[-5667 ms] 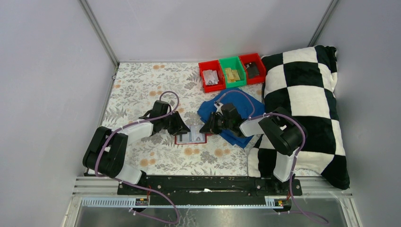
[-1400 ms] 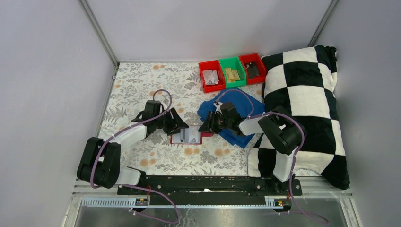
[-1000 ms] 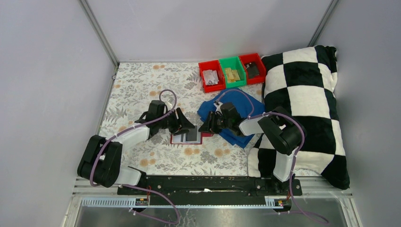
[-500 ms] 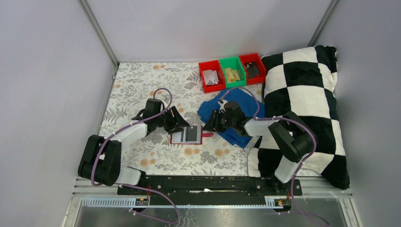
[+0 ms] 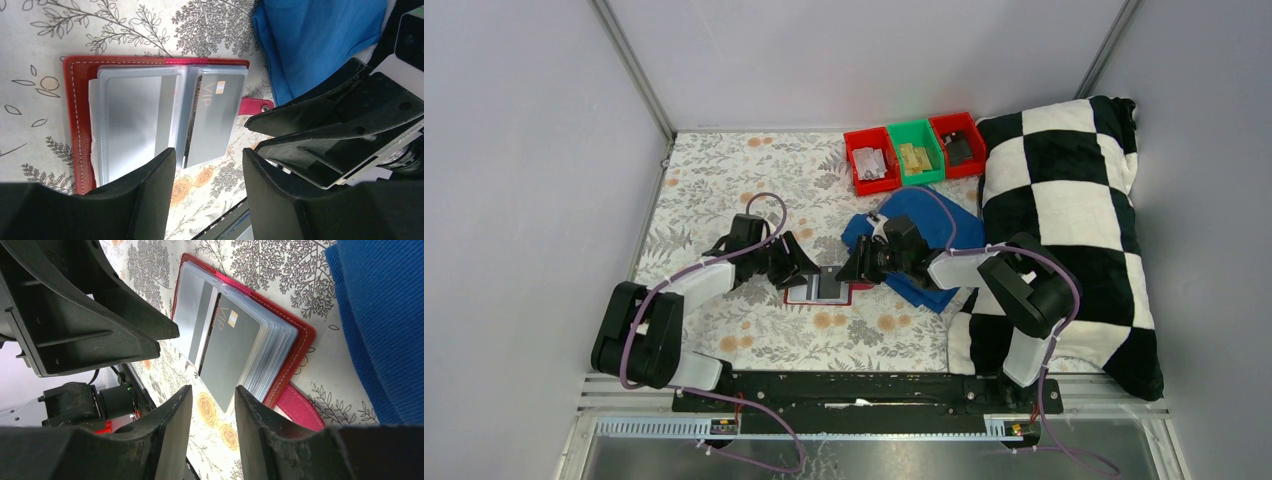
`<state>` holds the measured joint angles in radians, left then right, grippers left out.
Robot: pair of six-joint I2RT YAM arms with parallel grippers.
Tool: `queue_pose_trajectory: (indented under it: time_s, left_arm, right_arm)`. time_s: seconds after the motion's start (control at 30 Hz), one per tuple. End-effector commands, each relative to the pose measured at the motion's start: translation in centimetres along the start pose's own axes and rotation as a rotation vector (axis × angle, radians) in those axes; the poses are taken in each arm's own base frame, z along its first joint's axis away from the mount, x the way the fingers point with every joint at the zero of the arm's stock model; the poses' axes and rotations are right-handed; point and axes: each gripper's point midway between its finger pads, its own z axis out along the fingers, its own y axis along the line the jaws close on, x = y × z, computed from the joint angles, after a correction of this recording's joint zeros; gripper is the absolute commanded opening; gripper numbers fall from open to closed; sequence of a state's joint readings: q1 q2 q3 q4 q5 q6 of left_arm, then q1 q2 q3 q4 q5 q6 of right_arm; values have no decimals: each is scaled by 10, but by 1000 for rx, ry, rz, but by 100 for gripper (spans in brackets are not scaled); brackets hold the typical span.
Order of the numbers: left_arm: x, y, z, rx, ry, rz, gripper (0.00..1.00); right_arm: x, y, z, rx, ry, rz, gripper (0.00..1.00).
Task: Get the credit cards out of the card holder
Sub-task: Remove the credit card from the card holder.
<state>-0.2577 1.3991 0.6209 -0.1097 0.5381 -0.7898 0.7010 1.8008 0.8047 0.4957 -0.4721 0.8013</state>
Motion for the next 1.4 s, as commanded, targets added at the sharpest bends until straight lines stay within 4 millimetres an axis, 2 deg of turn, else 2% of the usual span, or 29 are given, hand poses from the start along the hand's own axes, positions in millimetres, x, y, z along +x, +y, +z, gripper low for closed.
queue_pose_trajectory:
  time_s: [0.0, 0.5, 0.83, 1.37]
  left_arm:
    - [-3, 2, 3, 12, -15, 17, 56]
    - [-1, 4, 6, 25, -10, 14, 56]
    - [-2, 1, 7, 39, -5, 21, 56]
    - [0, 9, 15, 45, 4, 36, 56]
  right_arm:
    - [-8, 19, 7, -66, -11, -20, 44]
    - [-7, 18, 13, -77, -5, -7, 44]
    - [-4, 11, 18, -62, 3, 7, 44]
    - [4, -3, 30, -42, 23, 48, 44]
